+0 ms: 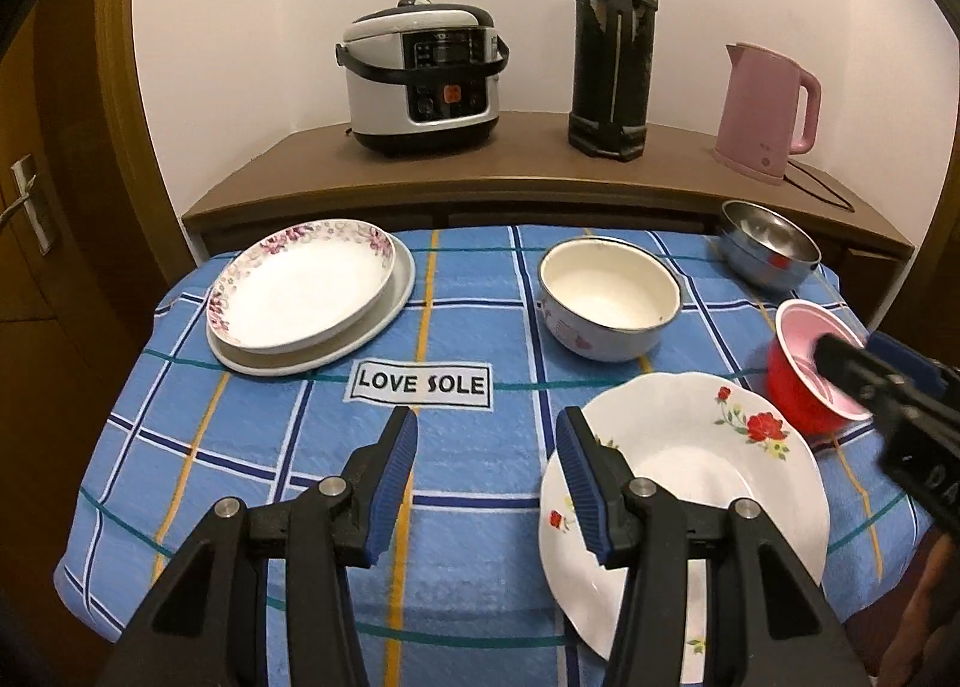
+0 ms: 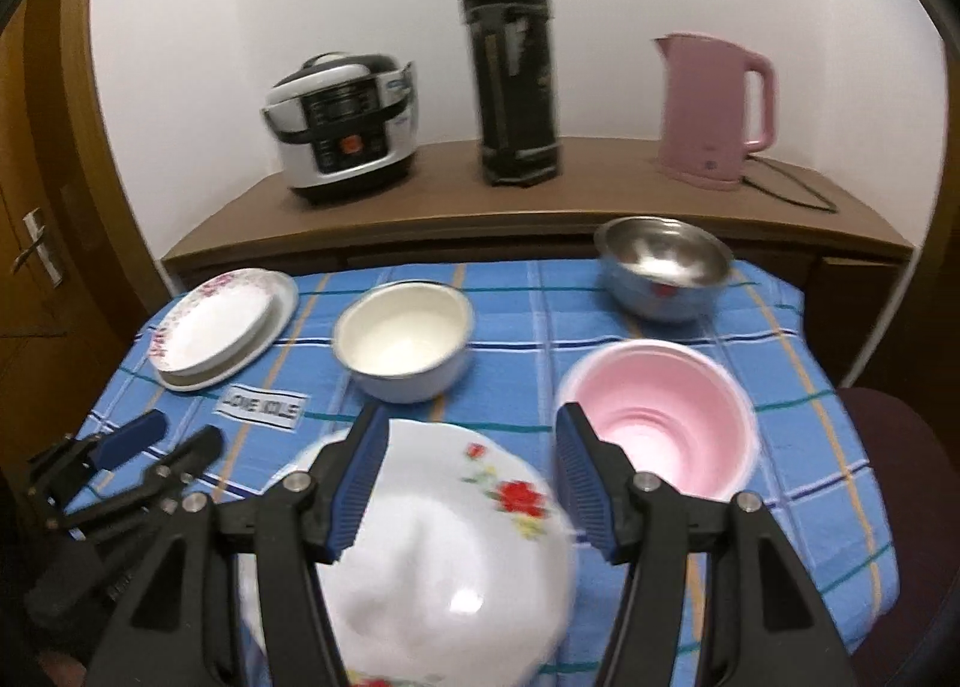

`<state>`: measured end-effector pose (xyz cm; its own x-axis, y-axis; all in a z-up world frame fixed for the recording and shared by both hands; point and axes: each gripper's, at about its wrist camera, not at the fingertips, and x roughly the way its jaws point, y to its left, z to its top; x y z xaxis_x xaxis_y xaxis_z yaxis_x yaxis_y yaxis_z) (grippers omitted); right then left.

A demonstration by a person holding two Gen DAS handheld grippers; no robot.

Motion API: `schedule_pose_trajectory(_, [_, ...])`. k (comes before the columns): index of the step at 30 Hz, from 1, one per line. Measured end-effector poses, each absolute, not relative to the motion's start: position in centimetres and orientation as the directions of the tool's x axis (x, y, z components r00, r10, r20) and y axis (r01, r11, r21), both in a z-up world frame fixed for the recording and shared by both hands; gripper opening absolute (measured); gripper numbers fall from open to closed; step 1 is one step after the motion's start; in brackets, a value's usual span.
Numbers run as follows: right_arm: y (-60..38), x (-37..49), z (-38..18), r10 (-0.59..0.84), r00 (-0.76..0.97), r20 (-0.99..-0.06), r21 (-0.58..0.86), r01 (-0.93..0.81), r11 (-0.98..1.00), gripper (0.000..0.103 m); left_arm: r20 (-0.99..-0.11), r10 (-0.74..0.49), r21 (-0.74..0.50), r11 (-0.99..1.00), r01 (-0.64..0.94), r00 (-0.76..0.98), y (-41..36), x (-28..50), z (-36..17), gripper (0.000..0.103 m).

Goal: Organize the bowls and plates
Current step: 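Move the right tool to the red-flower plate and grasp its rim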

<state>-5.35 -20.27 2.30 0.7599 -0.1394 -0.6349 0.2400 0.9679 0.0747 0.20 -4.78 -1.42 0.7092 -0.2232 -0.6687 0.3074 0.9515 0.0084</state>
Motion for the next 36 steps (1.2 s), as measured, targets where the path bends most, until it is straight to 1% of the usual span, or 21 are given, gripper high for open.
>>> schedule_pose_trajectory(6, [-23.5,-7.7,1.7,-0.171,0.753,-0.636,0.117,0.313,0.943,0.059,-0.693,-0.236,0.003,0.944,0.331,0.681,-6.0,0.1,-2.4,0.051])
schedule_pose_trajectory(10, [-24.1,-8.6,0.5,-0.148,0.745,-0.650,0.132,0.302,0.944,0.059,-0.705,-0.239,0.005,0.940,0.342,0.668,-6.4,0.0,-3.1,0.051])
schedule_pose_trajectory(12, [-24.4,-9.0,-0.1,-0.135,0.742,-0.657,0.148,0.302,0.942,0.056,-0.717,-0.244,-0.001,0.937,0.348,0.653,-6.7,0.0,-3.6,0.051])
schedule_pose_trajectory(14, [-24.7,-9.4,-0.8,-0.111,0.741,-0.662,0.175,0.297,0.939,0.050,-0.725,-0.242,0.000,0.936,0.351,0.645,-6.9,0.0,-3.9,0.051])
schedule_pose_trajectory(17, [-24.7,-9.8,-1.8,-0.094,0.739,-0.667,0.184,0.286,0.940,0.047,-0.733,-0.230,0.010,0.937,0.349,0.640,-7.1,0.0,-4.3,0.051])
schedule_pose_trajectory(27, [-24.5,-10.0,-3.6,-0.028,0.731,-0.682,0.231,0.251,0.940,0.046,-0.751,-0.212,0.041,0.930,0.365,0.626,-8.2,-0.2,-5.3,0.051])
schedule_pose_trajectory(36, [-24.4,-9.4,-4.9,0.017,0.715,-0.699,0.264,0.236,0.935,0.046,-0.769,-0.210,0.034,0.930,0.367,0.604,-8.5,0.3,-6.1,0.051])
